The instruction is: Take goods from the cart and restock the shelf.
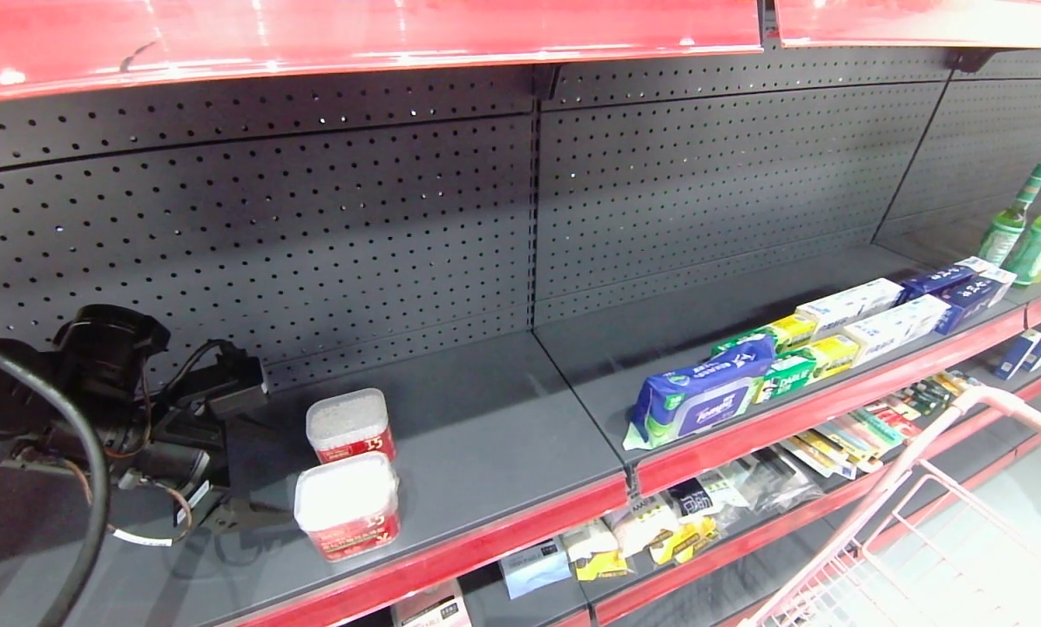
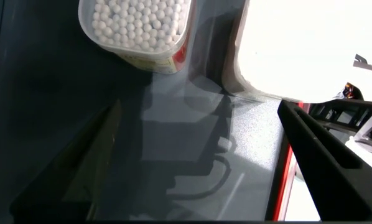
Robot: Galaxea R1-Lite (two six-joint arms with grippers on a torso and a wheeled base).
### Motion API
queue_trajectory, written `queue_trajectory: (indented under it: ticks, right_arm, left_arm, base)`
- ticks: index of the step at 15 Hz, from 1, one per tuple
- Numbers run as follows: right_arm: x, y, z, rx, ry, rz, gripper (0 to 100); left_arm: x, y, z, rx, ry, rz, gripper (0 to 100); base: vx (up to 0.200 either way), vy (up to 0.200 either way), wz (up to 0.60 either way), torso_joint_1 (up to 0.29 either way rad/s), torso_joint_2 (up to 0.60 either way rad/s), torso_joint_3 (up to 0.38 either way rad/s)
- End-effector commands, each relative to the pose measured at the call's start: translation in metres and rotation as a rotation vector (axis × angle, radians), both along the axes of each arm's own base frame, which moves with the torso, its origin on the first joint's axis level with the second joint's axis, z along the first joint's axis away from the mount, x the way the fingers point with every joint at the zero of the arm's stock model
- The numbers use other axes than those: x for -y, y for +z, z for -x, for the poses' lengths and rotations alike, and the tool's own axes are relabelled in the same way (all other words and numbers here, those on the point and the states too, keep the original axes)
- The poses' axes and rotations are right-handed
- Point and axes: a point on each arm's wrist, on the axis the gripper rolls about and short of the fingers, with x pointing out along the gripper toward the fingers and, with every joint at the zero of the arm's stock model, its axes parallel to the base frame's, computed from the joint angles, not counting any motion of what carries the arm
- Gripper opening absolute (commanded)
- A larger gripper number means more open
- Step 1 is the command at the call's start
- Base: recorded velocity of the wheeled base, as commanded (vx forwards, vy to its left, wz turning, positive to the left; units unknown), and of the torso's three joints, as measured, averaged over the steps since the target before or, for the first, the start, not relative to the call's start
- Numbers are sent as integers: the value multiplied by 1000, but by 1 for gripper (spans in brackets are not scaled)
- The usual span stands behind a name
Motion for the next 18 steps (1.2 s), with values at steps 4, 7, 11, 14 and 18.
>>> queue_trajectory:
  ticks: [4, 7, 11, 14, 18]
  right_arm:
    - [0, 0, 0, -1, 0, 1, 100]
    - [0, 0, 0, -1, 0, 1, 100]
    - [0, 0, 0, -1, 0, 1, 100]
    - [0, 0, 0, -1, 0, 1, 100]
    - [0, 0, 0, -1, 0, 1, 100]
  left_arm:
    - [1, -1, 0, -6, -4, -1, 100]
    - [3, -1, 0, -6, -9, 1, 100]
    - [3, -3, -3, 6, -10, 0, 100]
    - [3, -3, -3, 5, -9, 1, 100]
    - [4, -3, -3, 4, -12, 1, 100]
  base:
    - [0, 0, 0, 0, 0, 0]
    - [0, 0, 0, 0, 0, 0]
    - [0, 0, 0, 0, 0, 0]
    - [0, 0, 0, 0, 0, 0]
    - [0, 0, 0, 0, 0, 0]
